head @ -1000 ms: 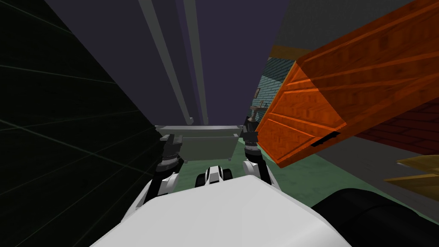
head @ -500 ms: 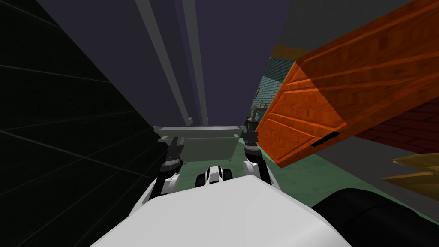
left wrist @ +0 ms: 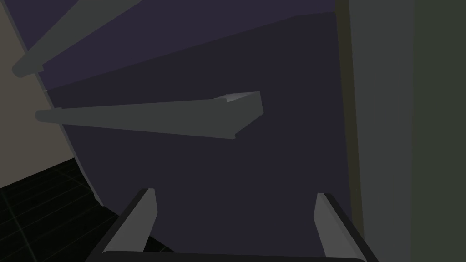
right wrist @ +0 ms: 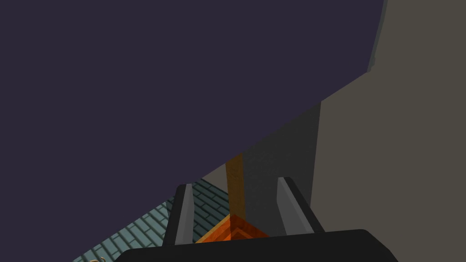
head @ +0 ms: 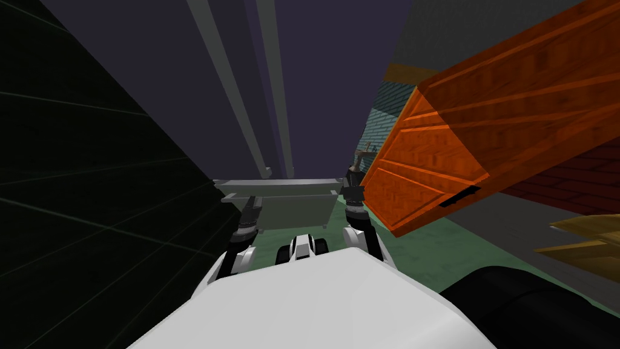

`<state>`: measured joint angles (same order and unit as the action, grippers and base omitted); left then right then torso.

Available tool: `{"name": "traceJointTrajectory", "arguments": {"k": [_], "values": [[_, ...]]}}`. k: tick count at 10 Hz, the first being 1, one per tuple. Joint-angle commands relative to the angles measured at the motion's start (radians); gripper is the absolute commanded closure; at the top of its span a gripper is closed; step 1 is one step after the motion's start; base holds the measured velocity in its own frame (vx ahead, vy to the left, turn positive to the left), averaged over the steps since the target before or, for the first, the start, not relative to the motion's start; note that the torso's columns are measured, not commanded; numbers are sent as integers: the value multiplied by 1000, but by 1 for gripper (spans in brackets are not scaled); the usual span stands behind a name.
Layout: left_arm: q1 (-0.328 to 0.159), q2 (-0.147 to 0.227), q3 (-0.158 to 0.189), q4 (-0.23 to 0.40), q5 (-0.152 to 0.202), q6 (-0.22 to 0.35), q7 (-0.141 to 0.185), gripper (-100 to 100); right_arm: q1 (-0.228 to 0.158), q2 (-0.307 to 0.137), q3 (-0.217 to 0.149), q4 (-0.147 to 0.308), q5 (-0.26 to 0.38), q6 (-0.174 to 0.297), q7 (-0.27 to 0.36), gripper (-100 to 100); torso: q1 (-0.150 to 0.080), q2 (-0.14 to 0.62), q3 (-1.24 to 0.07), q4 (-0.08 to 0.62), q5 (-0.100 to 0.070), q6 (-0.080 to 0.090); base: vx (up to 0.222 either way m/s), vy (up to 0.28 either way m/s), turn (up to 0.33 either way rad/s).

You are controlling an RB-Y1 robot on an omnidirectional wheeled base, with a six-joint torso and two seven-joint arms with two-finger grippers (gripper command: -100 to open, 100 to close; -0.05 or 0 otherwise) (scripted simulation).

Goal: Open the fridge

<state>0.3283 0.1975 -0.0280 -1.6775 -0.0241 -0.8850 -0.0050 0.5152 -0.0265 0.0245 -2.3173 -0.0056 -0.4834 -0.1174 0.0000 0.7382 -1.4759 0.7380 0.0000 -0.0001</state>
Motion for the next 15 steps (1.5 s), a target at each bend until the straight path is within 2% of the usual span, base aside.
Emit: {"name": "traceJointTrajectory", "arguments": {"k": [1,2,5,7,8,10,13,15], "values": [[-16,2,-2,59,0,-25,-3,-100,0,0,0,0,0,0,0,0,0,0,0,0,0,0,17,7,-10],[-28,3,-4,97,0,-44,-7,-100,0,0,0,0,0,0,0,0,0,0,0,0,0,0,21,3,-18],[-40,3,-6,144,0,-64,-10,-100,0,0,0,0,0,0,0,0,0,0,0,0,0,0,16,5,-11],[-64,-2,-11,217,0,-104,-17,-100,0,0,0,0,0,0,0,0,0,0,0,0,0,0,24,7,-22],[-64,-2,-11,229,0,-104,-17,-100,0,0,0,0,0,0,0,0,0,-1,-1,0,0,0,25,8,-10],[-89,-10,-15,303,-1,-144,-24,-100,0,0,0,0,0,0,0,0,0,0,0,0,0,0,24,11,-20],[-101,-16,-18,356,-1,-163,-27,-100,0,0,0,0,0,0,0,0,0,0,0,0,0,0,21,6,-11],[-124,-30,-22,424,-1,-201,-34,-100,0,0,0,0,0,0,0,0,0,0,0,0,0,0,19,7,-15]]}}
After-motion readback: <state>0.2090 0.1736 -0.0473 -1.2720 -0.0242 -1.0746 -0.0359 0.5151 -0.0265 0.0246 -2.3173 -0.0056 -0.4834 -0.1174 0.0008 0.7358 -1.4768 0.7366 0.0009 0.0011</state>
